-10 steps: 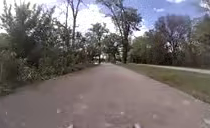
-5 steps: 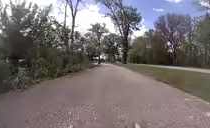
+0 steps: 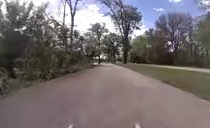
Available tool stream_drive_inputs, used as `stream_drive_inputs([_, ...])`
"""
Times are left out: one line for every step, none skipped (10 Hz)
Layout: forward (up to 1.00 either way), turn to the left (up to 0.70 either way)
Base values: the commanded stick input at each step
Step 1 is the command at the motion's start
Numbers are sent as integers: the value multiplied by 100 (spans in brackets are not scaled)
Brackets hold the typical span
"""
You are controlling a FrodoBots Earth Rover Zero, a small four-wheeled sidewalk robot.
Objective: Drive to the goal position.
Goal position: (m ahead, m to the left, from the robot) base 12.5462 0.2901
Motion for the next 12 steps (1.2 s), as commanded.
stream_drive_inputs([100, 0])
stream_drive_inputs([100, 0])
stream_drive_inputs([100, 0])
stream_drive_inputs([100, 0])
stream_drive_inputs([100, 0])
stream_drive_inputs([100, 0])
stream_drive_inputs([100, 0])
stream_drive_inputs([100, 0])
stream_drive_inputs([100, 0])
stream_drive_inputs([100, 0])
stream_drive_inputs([100, 0])
stream_drive_inputs([100, 0])
